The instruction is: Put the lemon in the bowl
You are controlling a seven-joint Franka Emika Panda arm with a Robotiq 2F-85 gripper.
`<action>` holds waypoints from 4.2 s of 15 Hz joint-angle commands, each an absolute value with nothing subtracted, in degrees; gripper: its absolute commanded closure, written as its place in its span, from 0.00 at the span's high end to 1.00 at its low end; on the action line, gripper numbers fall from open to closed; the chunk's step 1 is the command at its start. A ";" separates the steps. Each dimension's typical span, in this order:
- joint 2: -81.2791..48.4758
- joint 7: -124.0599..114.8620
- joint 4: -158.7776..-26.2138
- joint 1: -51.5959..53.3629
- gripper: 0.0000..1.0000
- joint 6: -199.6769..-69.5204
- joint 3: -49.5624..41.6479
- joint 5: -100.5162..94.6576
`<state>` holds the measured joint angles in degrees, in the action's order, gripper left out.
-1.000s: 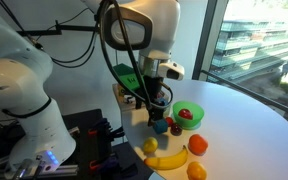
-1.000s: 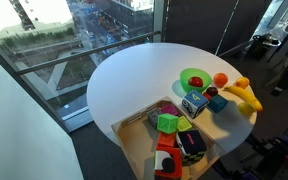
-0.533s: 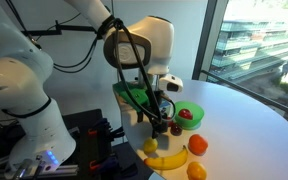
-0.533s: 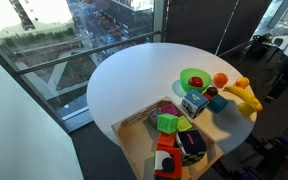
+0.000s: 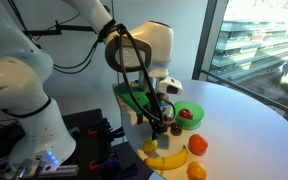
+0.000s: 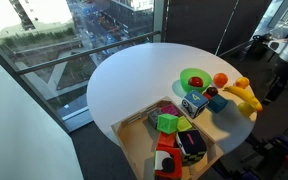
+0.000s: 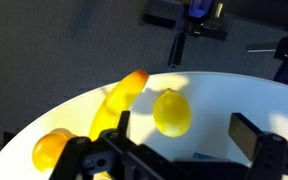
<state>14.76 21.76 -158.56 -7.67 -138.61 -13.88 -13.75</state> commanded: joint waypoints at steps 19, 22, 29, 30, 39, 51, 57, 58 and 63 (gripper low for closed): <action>1.63 28.94 -158.94 -8.34 1.00 -153.91 -13.23 -9.53; -0.01 31.81 -158.95 -8.34 1.00 -155.71 -12.67 -6.69; -2.72 34.32 -158.94 -8.73 0.56 -158.82 -10.53 -3.50; -2.76 33.68 -158.94 -8.81 0.49 -159.03 -10.43 -3.91; 3.59 30.19 -158.03 -10.25 0.33 -152.30 -11.37 -4.08; 8.43 21.03 -149.61 -7.47 0.33 -147.49 -10.76 2.82; 4.20 10.09 -142.52 -6.34 0.33 -147.62 -8.54 2.25; 3.18 8.42 -141.20 -6.28 0.33 -147.55 -8.13 2.17; -3.38 -0.13 -134.72 -6.00 0.33 -148.69 -6.67 0.59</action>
